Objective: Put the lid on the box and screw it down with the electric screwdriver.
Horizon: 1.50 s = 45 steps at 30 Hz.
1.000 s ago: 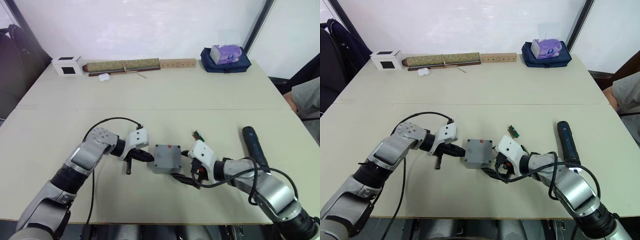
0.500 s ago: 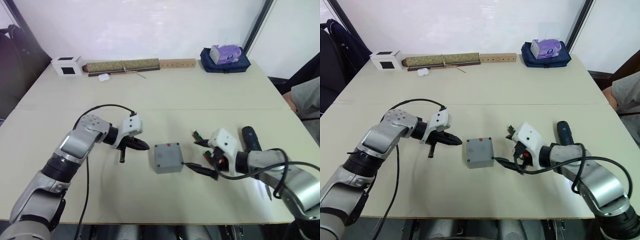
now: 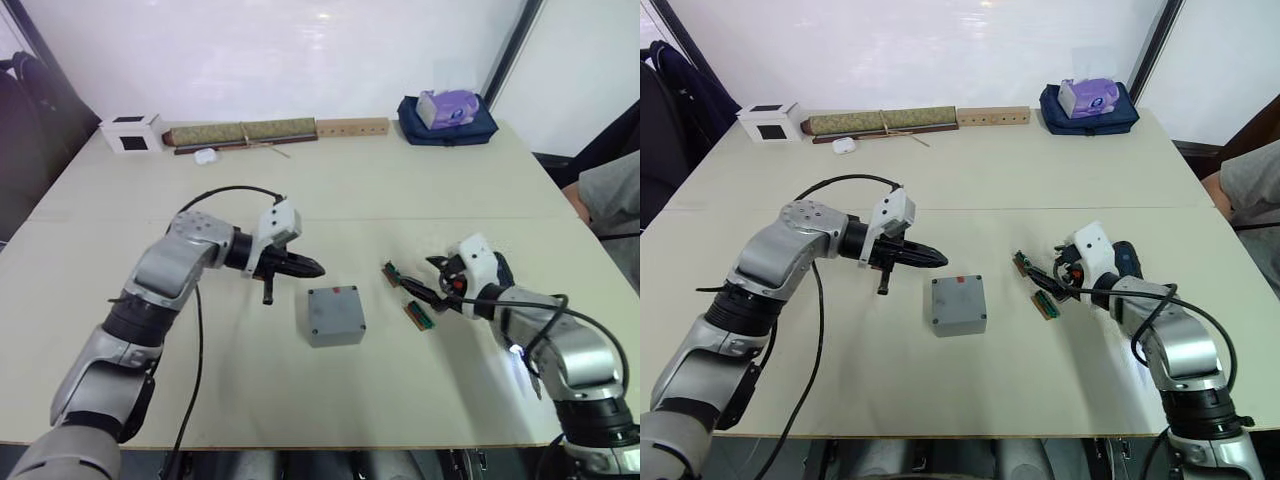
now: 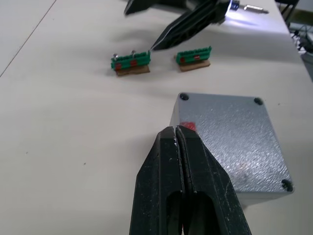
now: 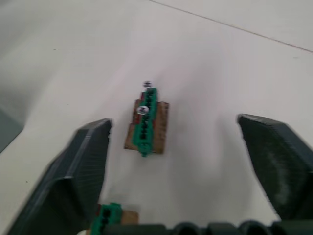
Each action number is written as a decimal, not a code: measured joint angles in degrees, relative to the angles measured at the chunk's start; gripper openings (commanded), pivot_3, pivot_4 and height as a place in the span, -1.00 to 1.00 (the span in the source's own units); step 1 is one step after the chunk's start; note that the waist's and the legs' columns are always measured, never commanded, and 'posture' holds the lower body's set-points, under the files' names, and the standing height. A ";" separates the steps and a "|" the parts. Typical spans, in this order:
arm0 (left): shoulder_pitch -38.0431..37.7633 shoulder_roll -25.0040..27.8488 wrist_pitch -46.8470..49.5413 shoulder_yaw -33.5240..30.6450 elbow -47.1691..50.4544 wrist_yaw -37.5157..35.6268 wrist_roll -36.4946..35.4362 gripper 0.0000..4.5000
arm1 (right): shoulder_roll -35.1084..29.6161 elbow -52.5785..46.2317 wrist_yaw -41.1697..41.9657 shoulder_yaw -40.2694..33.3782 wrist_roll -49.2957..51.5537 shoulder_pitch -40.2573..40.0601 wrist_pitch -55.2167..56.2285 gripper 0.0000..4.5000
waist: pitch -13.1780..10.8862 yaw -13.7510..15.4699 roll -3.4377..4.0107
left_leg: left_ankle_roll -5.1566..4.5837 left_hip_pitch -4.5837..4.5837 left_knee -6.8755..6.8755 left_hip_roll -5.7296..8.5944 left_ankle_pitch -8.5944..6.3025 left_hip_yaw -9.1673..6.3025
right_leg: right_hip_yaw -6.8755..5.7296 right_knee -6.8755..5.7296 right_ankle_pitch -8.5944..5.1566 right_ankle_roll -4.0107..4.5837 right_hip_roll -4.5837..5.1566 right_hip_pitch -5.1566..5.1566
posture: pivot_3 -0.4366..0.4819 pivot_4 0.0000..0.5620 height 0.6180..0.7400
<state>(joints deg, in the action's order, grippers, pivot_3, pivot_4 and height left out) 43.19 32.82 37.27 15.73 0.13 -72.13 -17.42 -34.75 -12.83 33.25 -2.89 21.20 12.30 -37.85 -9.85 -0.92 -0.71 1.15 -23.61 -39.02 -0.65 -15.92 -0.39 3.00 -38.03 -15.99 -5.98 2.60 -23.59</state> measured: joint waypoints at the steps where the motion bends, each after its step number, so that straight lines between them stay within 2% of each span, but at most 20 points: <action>1: 0.00 0.00 0.04 0.00 0.28 0.07 -0.23 -1.00 | 0.07 0.13 0.05 0.13 -0.16 -0.01 0.36 0.25 | 0.00 0.01 0.00 | 0.00 0.01 0.00 0.00 0.00 0.00 | 0.00 0.00 0.00 0.00 0.01 0.01 | -0.05 -0.47 1.00; 17: -0.16 -1.18 1.33 -0.21 1.17 3.68 -2.02 -1.00 | 1.96 1.60 -0.02 2.12 -2.40 0.87 2.38 0.25 | 0.00 0.01 0.00 | 0.00 0.05 0.00 0.01 0.00 -0.02 | 0.00 0.01 0.00 0.00 -0.01 0.04 | -0.05 -0.47 1.00; 20: -0.15 -1.20 0.95 -0.20 0.83 3.66 -1.98 -1.00 | 2.23 2.46 -0.02 2.29 -2.90 1.51 3.34 -0.06 | 0.00 0.06 0.00 | 0.00 0.05 0.00 0.01 0.00 -0.02 | 0.00 0.01 0.00 0.00 0.00 0.05 | -0.05 -0.47 1.00; 24: -0.16 -1.16 0.51 -0.14 0.59 3.67 -1.75 -1.00 | 2.27 3.18 0.05 2.47 -3.52 1.54 4.07 -0.89 | 0.00 0.12 0.00 | 0.00 0.05 0.00 0.02 0.00 -0.01 | 0.00 0.02 0.00 0.00 0.02 0.06 | -0.05 -0.47 1.00; 25: -0.16 -1.04 0.21 0.07 0.59 3.66 -1.50 -1.00 | 2.27 3.19 0.08 2.48 -3.66 1.54 4.15 -0.98 | 0.00 0.10 0.00 | 0.00 0.05 0.00 0.02 0.00 -0.01 | 0.00 0.02 0.00 0.00 0.02 0.06 | -0.05 -0.47 1.00; 39: -0.85 -0.83 -1.88 0.90 -0.24 3.72 0.47 -1.00 | 2.51 2.51 -0.12 1.76 -3.59 1.23 3.66 -0.98 | 0.00 0.10 0.00 | 0.00 0.06 0.00 0.02 0.00 -0.02 | 0.00 0.02 0.00 0.00 0.01 0.06 | -0.05 -0.47 1.00; 45: -0.90 -1.43 -4.28 0.90 -3.02 3.59 0.88 -1.00 | 2.71 -3.13 -0.45 -0.62 -1.09 1.25 2.62 -0.98 | 0.00 0.11 0.00 | 0.00 0.06 0.00 0.01 0.00 -0.03 | 0.00 0.02 0.00 0.00 0.01 0.06 | -0.05 -0.47 1.00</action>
<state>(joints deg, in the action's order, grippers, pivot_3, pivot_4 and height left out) 42.28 31.39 32.99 16.63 -2.88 -68.54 -16.55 -32.05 -15.96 32.80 -3.51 20.11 13.54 -35.23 -9.85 -0.81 -0.71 1.15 -23.55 -39.02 -0.63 -15.92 -0.42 3.00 -38.01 -15.99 -5.98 2.60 -23.53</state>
